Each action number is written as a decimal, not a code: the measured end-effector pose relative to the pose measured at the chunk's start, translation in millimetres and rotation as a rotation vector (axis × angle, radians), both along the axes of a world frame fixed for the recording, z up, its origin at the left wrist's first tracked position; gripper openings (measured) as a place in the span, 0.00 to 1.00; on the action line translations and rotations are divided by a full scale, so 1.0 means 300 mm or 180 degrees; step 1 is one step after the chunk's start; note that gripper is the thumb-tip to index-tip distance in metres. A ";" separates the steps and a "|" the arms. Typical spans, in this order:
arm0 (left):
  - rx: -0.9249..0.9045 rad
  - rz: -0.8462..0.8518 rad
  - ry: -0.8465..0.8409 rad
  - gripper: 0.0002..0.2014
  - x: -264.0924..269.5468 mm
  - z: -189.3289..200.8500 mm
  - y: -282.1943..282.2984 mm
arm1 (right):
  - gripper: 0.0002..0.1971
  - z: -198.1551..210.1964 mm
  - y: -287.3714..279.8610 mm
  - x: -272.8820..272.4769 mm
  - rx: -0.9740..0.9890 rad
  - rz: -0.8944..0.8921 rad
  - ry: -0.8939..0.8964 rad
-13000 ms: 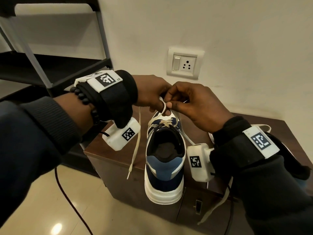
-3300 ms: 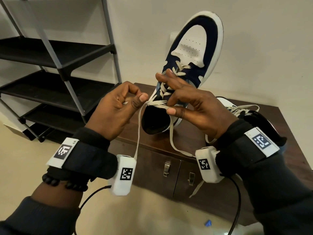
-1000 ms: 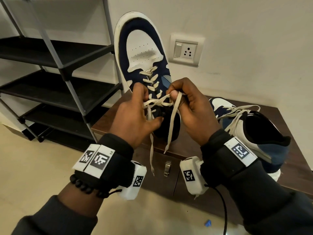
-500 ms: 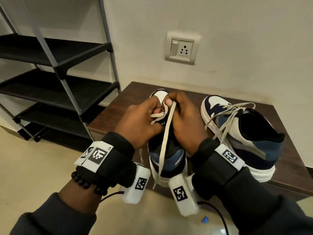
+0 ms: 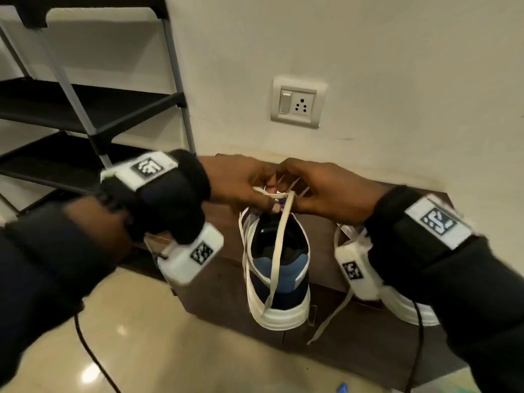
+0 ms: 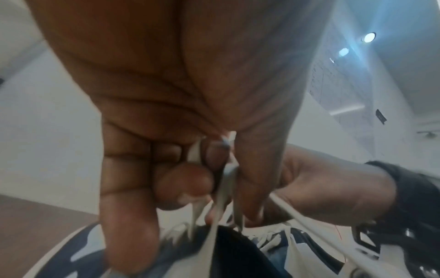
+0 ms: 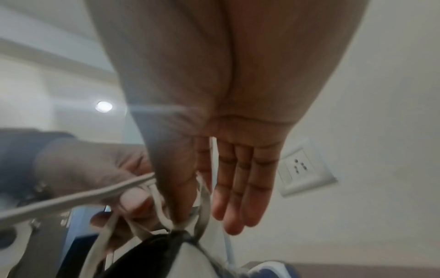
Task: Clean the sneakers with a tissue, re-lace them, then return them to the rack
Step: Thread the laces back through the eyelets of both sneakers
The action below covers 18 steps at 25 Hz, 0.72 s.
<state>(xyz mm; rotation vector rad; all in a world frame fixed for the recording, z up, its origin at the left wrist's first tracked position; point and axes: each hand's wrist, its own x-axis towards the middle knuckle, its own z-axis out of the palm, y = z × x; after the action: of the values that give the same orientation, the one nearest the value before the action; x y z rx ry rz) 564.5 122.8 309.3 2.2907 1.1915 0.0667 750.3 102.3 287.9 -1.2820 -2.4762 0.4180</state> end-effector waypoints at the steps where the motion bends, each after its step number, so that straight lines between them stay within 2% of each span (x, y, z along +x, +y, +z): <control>1: -0.0077 -0.0036 0.0191 0.09 0.008 0.032 0.034 | 0.21 0.025 0.018 -0.010 -0.0047 0.0096 -0.0224; 4: -0.0346 -0.0204 0.1179 0.19 0.029 0.054 0.105 | 0.21 0.024 0.039 -0.041 -0.0586 0.0404 -0.0189; 6: -0.0498 -0.0401 0.1753 0.22 0.039 0.026 0.105 | 0.29 -0.016 0.043 -0.044 -0.0767 0.0301 -0.0455; 7: -0.0503 -0.0447 0.1858 0.22 0.044 0.009 0.097 | 0.32 -0.031 0.043 -0.038 -0.0780 0.0186 -0.0584; 9: -0.0409 -0.0403 0.1827 0.18 0.046 -0.016 0.079 | 0.30 -0.035 0.039 -0.024 -0.0781 0.0056 -0.0577; 12: -0.0287 -0.0324 0.1697 0.13 0.033 -0.018 0.063 | 0.19 -0.020 0.038 -0.008 -0.1069 0.0095 -0.0228; 16: -0.0012 -0.0315 0.1380 0.07 0.036 0.056 0.064 | 0.09 0.010 0.055 0.019 -0.1045 0.0177 0.0283; 18: 0.0244 -0.0321 0.1271 0.06 0.048 0.112 0.073 | 0.07 0.035 0.064 0.024 -0.1022 0.0178 0.0380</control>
<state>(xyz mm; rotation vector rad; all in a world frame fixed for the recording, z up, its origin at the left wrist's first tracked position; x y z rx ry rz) 578.9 144.8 343.0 2.5029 1.2773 -0.4065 757.5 121.6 298.5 -1.2609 -2.4166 0.9095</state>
